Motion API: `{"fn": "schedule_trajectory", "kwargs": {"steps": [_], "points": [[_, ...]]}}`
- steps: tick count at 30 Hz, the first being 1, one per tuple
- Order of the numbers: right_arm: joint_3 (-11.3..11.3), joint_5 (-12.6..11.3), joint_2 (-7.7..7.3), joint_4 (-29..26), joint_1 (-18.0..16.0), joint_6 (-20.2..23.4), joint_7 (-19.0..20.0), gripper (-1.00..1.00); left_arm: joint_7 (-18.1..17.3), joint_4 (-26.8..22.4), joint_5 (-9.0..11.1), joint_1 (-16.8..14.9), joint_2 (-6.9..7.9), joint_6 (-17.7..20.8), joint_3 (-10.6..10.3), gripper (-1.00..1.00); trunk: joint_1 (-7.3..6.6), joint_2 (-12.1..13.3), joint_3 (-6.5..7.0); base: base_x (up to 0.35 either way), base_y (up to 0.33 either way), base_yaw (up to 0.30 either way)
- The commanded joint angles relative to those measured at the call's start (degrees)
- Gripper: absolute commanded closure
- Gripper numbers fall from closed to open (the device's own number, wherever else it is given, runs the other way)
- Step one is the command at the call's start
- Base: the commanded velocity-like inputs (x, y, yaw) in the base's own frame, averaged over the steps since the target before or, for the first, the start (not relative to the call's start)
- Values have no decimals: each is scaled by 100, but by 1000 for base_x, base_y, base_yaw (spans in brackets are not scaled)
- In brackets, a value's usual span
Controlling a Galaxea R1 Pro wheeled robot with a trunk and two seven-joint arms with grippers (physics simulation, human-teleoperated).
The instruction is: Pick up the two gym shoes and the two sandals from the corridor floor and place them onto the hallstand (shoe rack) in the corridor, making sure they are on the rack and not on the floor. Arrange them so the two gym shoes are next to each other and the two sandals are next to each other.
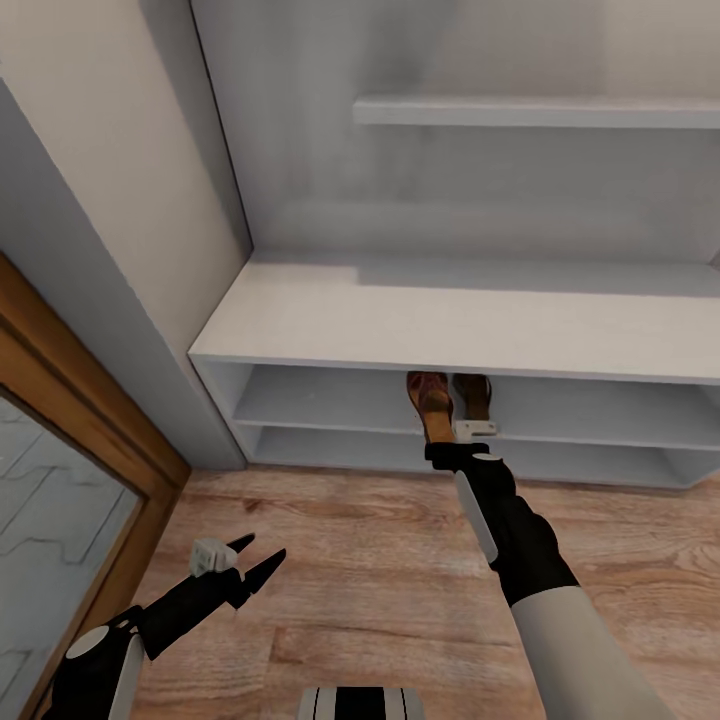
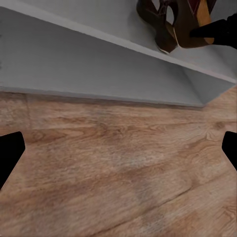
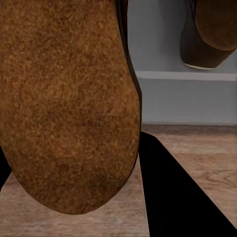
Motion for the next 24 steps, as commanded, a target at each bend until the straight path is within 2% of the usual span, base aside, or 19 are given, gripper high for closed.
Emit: {"fn": "schedule_trajectory", "kwargs": {"steps": [1, 11, 24], "points": [[-1, 33, 0, -126, -3, -18, -4, 100, 0, 0, 1, 0, 0, 0, 0, -100, -1, 0, 1, 92, 0, 0], [-2, 33, 0, 282, -2, -338, -4, 100, 0, 0, 2, 0, 0, 0, 0, -100, -1, 0, 1, 21, 0, 0], [-9, 32, -8, 390, -3, -383, -3, 100, 0, 0, 3, 0, 0, 0, 0, -100, -1, 0, 1, 0, 0, 0]]}}
